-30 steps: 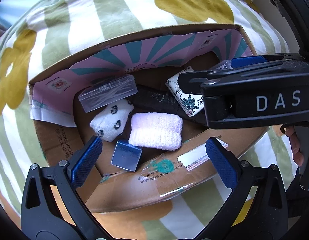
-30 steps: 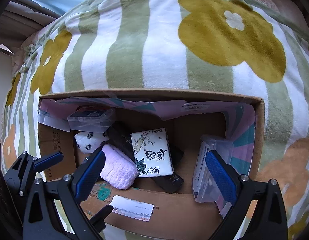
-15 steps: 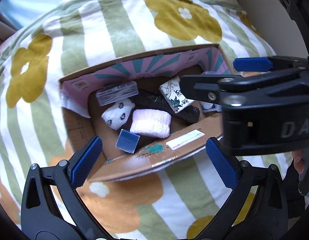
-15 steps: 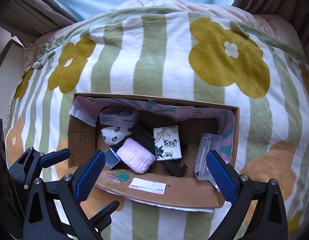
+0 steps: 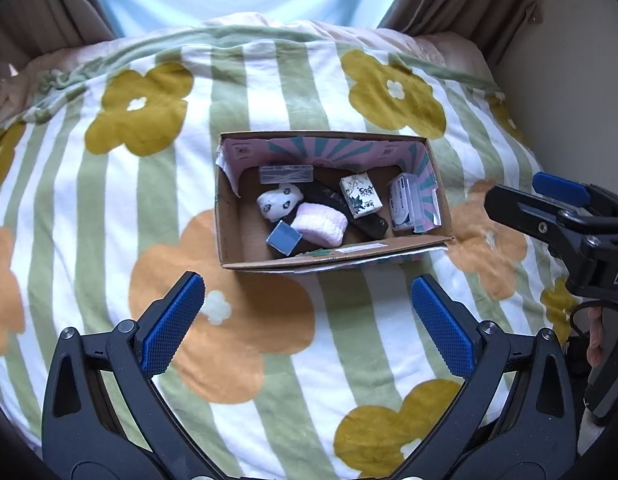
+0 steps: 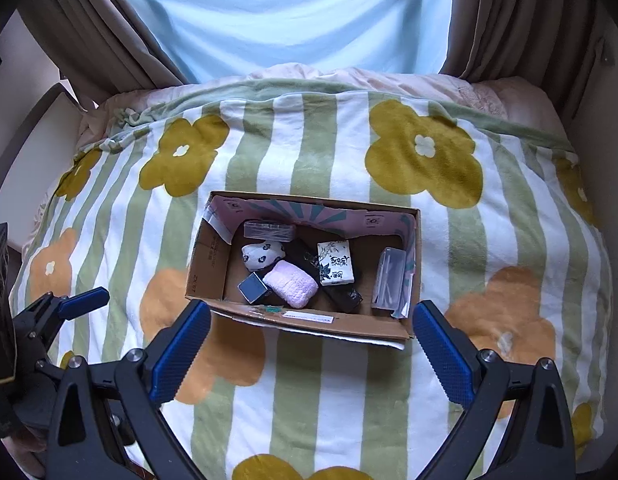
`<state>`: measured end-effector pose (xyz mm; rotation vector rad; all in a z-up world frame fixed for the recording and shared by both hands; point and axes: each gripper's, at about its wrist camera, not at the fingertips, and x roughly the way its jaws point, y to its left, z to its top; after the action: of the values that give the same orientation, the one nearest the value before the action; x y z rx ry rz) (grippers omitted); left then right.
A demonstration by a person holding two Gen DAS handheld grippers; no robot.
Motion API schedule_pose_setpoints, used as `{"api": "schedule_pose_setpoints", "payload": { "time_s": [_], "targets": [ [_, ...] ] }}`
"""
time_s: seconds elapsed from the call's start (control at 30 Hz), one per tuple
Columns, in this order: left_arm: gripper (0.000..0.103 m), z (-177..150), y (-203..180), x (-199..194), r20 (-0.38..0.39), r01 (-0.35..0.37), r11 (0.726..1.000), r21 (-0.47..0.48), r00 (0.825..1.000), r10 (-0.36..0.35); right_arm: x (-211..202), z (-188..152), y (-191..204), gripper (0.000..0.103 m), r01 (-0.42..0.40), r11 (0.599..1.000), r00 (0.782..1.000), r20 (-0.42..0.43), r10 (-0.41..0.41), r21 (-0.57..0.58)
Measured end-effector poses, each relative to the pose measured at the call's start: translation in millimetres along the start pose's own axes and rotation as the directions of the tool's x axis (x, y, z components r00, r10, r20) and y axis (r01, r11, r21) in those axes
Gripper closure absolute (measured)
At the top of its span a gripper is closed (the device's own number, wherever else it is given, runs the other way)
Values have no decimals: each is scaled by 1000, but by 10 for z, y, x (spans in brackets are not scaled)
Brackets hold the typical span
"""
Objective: Organize objects
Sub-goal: 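Withdraw both open tools up from the box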
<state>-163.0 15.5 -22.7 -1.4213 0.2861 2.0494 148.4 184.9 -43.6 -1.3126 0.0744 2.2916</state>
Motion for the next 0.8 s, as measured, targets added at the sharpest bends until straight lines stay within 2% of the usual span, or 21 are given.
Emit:
{"api": "schedule_pose_setpoints", "payload": {
  "time_s": [0.23,0.37,0.4,0.47,0.8],
  "targets": [
    [0,-317,-36,-338,59,-21,999,-30,998,23,-360,-436,7,2,56,998,997,53,-55,-13],
    [0,-498,-27,-442,88,-15,999,-52,996,20,-435,-674,-27,2,46,999,996,76,-47,24],
    [0,-531,-17,-462,95,-16,998,-54,995,21,-426,-714,-36,2,65,995,992,114,-56,-79],
    [0,-570,-7,-485,100,-23,998,-54,995,28,-442,-793,-41,2,87,992,989,125,-76,-87],
    [0,-601,-69,-542,112,-44,999,-23,993,47,-505,-878,-173,2,104,993,987,131,-95,-60]
  ]
}}
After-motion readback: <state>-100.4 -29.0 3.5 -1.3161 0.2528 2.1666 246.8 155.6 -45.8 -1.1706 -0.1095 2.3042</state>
